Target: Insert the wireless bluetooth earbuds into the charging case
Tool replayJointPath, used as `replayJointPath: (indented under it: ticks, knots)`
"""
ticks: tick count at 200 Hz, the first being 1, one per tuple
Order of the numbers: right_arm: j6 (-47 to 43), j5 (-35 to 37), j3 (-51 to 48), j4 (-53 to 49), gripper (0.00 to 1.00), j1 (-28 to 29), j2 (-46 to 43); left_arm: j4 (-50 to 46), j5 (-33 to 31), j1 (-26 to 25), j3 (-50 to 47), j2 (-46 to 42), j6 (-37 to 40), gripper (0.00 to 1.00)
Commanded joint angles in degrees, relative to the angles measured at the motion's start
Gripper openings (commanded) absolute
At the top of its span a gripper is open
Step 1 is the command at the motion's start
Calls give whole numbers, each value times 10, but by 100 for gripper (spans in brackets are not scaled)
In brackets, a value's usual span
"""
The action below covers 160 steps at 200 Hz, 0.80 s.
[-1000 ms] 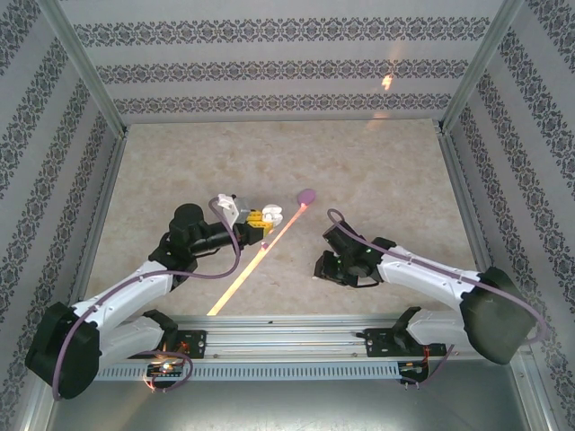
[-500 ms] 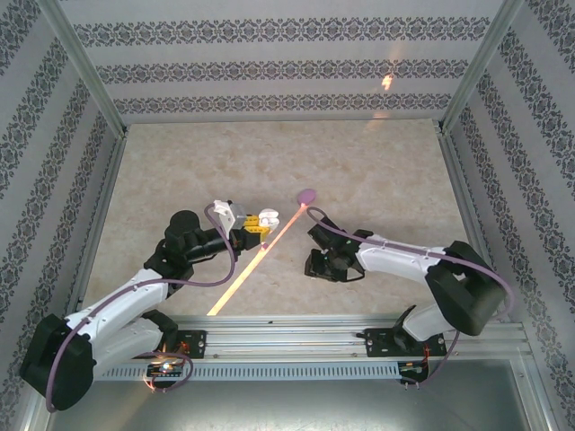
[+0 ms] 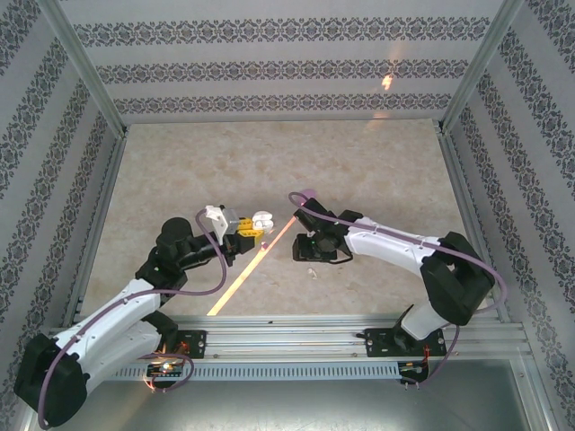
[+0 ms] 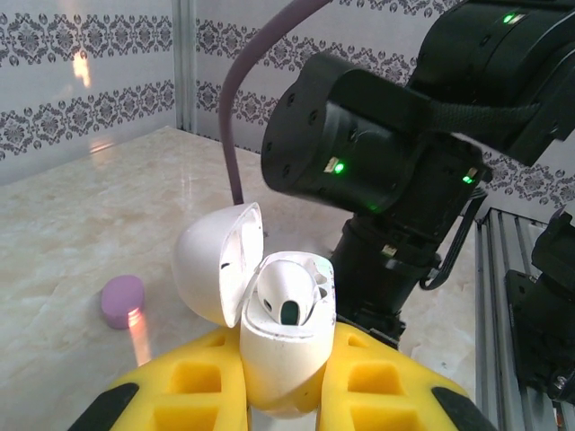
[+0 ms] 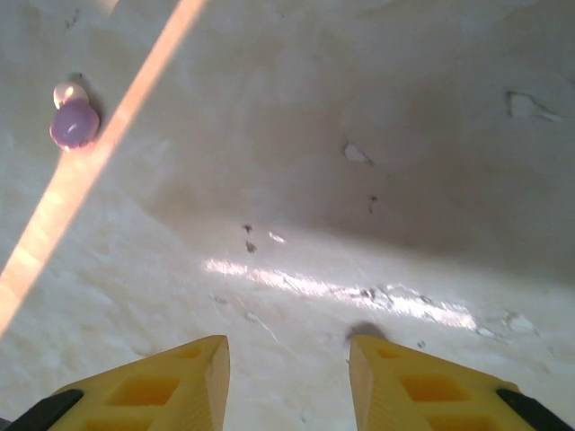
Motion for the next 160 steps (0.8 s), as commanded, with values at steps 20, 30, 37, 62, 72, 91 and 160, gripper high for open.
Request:
replayJointPath:
  ticks: [20, 30, 37, 62, 72, 91, 160]
  knots:
    - [-71, 55, 41, -108, 40, 27, -9, -15, -5, -9, -9, -14, 0, 1]
    - [-83, 56, 49, -120, 39, 32, 3, -16, -4, -10, -8, -14, 0, 1]
    - [-93, 57, 56, -129, 39, 37, 14, -17, -4, -9, -7, -14, -1, 1]
    - [-120, 60, 84, -157, 37, 48, 58, -22, -4, -9, -4, -15, -1, 1]
    - [-126, 63, 97, -166, 36, 52, 73, -25, -4, -9, -2, -16, -1, 1]
    - [-137, 71, 116, -181, 35, 56, 100, -29, -7, -10, -3, -20, -1, 1]
    - [-160, 90, 136, -203, 36, 62, 152, -49, -14, -10, -5, -39, 0, 1]
